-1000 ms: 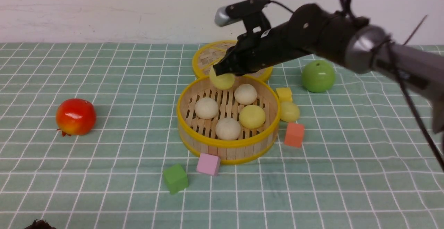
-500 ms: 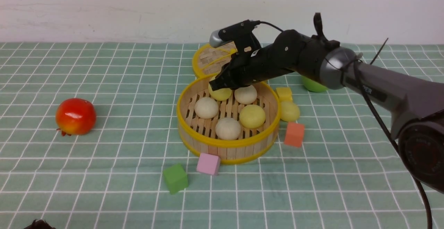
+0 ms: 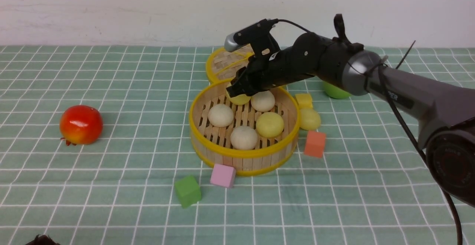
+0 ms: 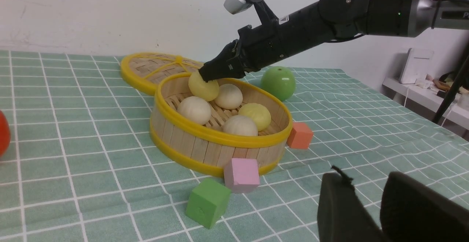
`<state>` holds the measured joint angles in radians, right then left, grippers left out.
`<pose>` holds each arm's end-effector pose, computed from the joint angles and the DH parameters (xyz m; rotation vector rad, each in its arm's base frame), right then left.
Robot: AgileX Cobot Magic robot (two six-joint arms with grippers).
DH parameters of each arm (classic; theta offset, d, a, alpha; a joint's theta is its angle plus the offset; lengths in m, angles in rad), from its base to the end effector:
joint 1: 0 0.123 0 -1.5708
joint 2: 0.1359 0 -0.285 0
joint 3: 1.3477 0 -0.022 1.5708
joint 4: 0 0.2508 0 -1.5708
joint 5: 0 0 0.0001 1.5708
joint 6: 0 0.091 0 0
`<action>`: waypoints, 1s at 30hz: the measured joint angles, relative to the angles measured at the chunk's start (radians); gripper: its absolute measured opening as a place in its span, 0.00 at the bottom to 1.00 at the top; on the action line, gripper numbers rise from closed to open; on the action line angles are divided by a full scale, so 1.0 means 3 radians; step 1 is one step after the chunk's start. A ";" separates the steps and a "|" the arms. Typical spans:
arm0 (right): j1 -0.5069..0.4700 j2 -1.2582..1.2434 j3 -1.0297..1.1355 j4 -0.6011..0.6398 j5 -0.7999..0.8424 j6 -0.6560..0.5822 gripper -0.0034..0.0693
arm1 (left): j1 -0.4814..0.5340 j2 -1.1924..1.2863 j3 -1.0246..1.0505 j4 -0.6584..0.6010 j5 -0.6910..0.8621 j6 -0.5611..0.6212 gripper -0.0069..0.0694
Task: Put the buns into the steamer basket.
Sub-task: Use the right arm to put the steamed stuffed bun into the steamer, then use the right arm to grab a steamed stuffed bun
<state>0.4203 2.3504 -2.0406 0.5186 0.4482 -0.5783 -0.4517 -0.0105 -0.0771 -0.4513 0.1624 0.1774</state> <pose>0.4921 0.2414 0.2112 -0.6883 2.0926 0.4151 0.0432 -0.0281 0.2264 0.2008 1.5631 -0.6232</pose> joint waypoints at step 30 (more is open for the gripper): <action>-0.0938 -0.0270 -0.0014 -0.0479 0.1297 0.0690 0.42 | 0.0000 0.0000 0.0000 0.0000 0.0000 0.0000 0.33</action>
<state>0.1391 2.2694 -2.0450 0.3750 0.8373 -0.3713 -0.4517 -0.0105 -0.0771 -0.4513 0.1624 0.1774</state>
